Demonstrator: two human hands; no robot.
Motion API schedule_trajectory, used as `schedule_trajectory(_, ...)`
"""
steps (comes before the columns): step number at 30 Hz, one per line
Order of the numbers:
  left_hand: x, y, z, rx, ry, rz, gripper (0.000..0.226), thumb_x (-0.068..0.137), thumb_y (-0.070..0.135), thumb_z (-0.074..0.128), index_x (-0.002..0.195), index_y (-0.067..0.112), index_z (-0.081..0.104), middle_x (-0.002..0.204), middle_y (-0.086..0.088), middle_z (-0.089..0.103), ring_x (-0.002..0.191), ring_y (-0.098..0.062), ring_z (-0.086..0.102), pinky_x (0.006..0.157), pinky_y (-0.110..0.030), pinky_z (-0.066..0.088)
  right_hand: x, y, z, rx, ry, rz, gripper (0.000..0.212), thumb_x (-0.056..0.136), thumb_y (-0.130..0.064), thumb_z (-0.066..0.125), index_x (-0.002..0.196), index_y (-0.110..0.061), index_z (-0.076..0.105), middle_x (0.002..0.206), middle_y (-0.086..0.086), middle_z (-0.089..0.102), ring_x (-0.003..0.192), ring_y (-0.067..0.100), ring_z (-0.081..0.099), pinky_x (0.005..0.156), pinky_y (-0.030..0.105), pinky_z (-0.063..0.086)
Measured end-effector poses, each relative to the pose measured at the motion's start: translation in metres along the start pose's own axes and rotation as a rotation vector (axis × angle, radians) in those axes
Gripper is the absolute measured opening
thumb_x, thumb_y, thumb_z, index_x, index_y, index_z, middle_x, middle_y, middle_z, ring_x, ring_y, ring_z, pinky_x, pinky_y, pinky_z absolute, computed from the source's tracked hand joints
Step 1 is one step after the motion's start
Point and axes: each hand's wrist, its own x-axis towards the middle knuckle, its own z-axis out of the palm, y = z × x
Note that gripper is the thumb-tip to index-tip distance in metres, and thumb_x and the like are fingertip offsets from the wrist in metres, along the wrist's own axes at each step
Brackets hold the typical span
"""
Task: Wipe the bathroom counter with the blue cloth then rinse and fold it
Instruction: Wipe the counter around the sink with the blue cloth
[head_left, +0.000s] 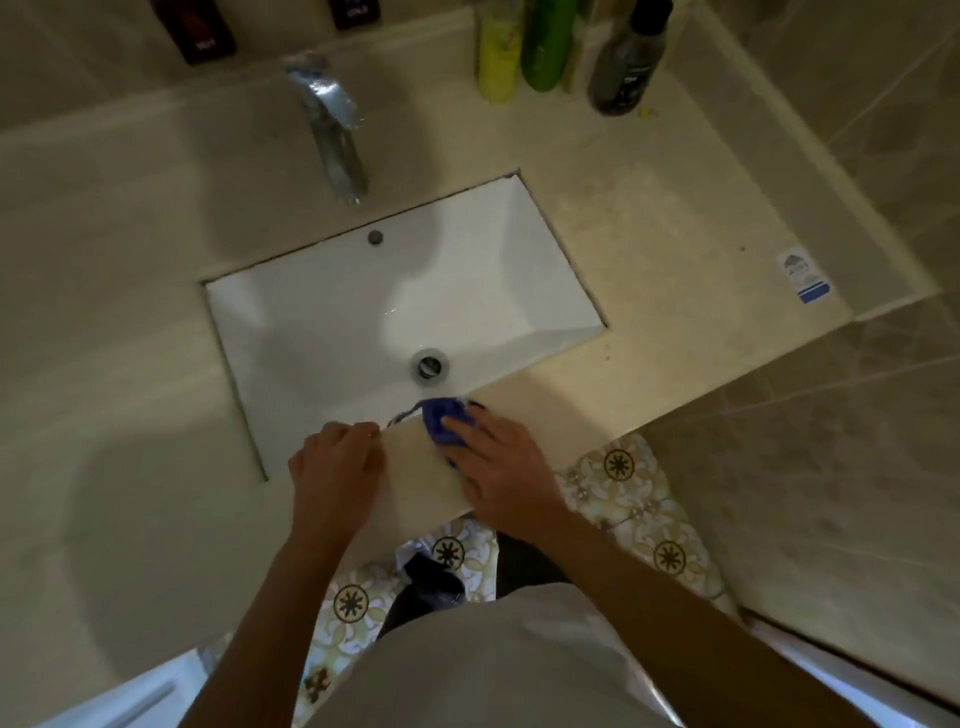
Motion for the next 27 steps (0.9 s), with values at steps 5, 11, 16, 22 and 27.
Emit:
schedule_trajectory(5, -0.024, -0.059, 0.003, -0.021, 0.054, 0.132, 0.040, 0.080, 0.024, 0.055, 0.118, 0.014, 0.064, 0.098, -0.016, 0.066, 0.092, -0.040, 0.061, 0.076, -0.046, 0.050, -0.015, 0.102, -0.046, -0.152, 0.171, 0.154, 0.046, 0.088, -0.015, 0.050, 0.132, -0.007, 0.061, 0.136, 0.017, 0.060, 0.130, 0.036, 0.052, 0.104, 0.054, 0.046)
schedule_trajectory(11, -0.022, -0.060, -0.002, 0.003, 0.029, 0.160, 0.017, 0.077, 0.021, 0.055, 0.094, 0.020, 0.053, 0.083, -0.002, 0.056, 0.083, -0.032, 0.055, 0.065, -0.036, 0.038, 0.012, 0.008, -0.012, -0.089, 0.303, 0.508, 0.050, 0.084, -0.019, 0.048, 0.129, -0.007, 0.064, 0.140, 0.012, 0.059, 0.133, 0.037, 0.050, 0.106, 0.048, 0.046)
schedule_trajectory(16, -0.029, -0.061, -0.001, -0.137, 0.056, 0.103, 0.046, 0.074, 0.023, 0.060, 0.120, 0.022, 0.065, 0.106, -0.012, 0.065, 0.088, -0.036, 0.063, 0.076, -0.042, 0.053, 0.022, -0.089, 0.030, 0.024, 0.008, -0.057, 0.040, 0.091, -0.023, 0.052, 0.128, -0.015, 0.065, 0.145, 0.006, 0.055, 0.139, 0.031, 0.045, 0.116, 0.043, 0.034)
schedule_trajectory(22, -0.023, -0.077, 0.000, 0.015, -0.051, 0.201, 0.034, 0.076, 0.031, 0.043, 0.109, 0.024, 0.052, 0.096, -0.002, 0.059, 0.091, -0.027, 0.057, 0.071, -0.037, 0.045, 0.010, 0.014, -0.005, -0.075, 0.245, 0.336, 0.049, 0.087, -0.011, 0.049, 0.134, -0.005, 0.059, 0.140, 0.015, 0.058, 0.134, 0.036, 0.048, 0.112, 0.049, 0.039)
schedule_trajectory(27, -0.033, -0.091, -0.005, -0.378, 0.045, 0.299, 0.041, 0.081, 0.018, 0.042, 0.114, 0.005, 0.063, 0.117, -0.013, 0.062, 0.112, -0.022, 0.048, 0.097, -0.030, 0.039, 0.026, -0.071, 0.022, -0.065, 0.312, 0.667, 0.052, 0.082, -0.009, 0.053, 0.132, -0.001, 0.059, 0.142, 0.017, 0.056, 0.136, 0.041, 0.044, 0.111, 0.053, 0.040)
